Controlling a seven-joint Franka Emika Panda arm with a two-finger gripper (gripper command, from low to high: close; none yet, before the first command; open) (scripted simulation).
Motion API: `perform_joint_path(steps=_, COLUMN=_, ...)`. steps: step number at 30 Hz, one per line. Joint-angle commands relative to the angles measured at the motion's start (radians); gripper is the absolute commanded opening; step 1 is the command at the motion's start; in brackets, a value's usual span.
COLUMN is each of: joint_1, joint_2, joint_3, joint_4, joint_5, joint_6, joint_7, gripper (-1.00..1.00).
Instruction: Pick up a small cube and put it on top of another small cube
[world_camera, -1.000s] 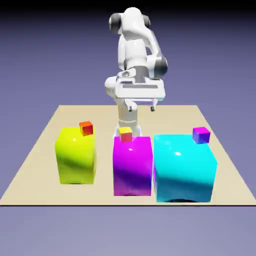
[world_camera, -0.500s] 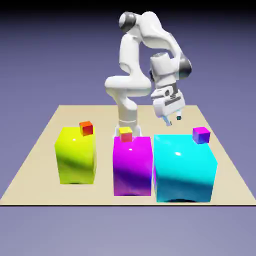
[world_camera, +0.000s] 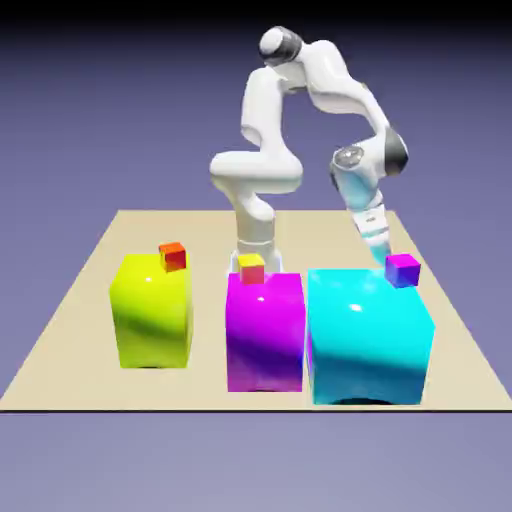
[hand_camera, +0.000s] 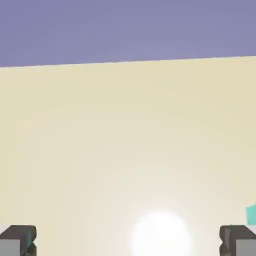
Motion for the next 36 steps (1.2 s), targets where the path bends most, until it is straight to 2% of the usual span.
perform_joint_path(steps=1, joint_1=-0.015, joint_2=-0.008, joint_3=0.036, joint_4=-0.017, joint_5=0.023, joint_6=0.000, joint_7=-0.017, gripper=0.00)
perform_joint_path(steps=8, joint_1=-0.135, joint_2=-0.092, joint_3=0.290, joint_4=-0.156, joint_5=0.186, joint_6=0.036, joint_7=-0.103, gripper=0.00)
perform_joint_path(steps=12, joint_1=-0.173, joint_2=-0.193, joint_3=0.340, joint_4=-0.213, joint_5=0.223, joint_6=0.108, joint_7=-0.039, gripper=0.00)
perform_joint_path(steps=25, joint_1=-0.480, joint_2=-0.284, joint_3=0.773, joint_4=-0.096, joint_5=0.574, joint_6=0.071, joint_7=-0.208, gripper=0.00)
perform_joint_path(steps=26, joint_1=-0.480, joint_2=-0.284, joint_3=0.773, joint_4=-0.096, joint_5=0.574, joint_6=0.071, joint_7=-0.208, gripper=-1.00)
perform_joint_path(steps=36, joint_1=-0.249, joint_2=-0.215, joint_3=0.447, joint_4=-0.184, joint_5=0.310, joint_6=0.098, joint_7=-0.081, gripper=-1.00)
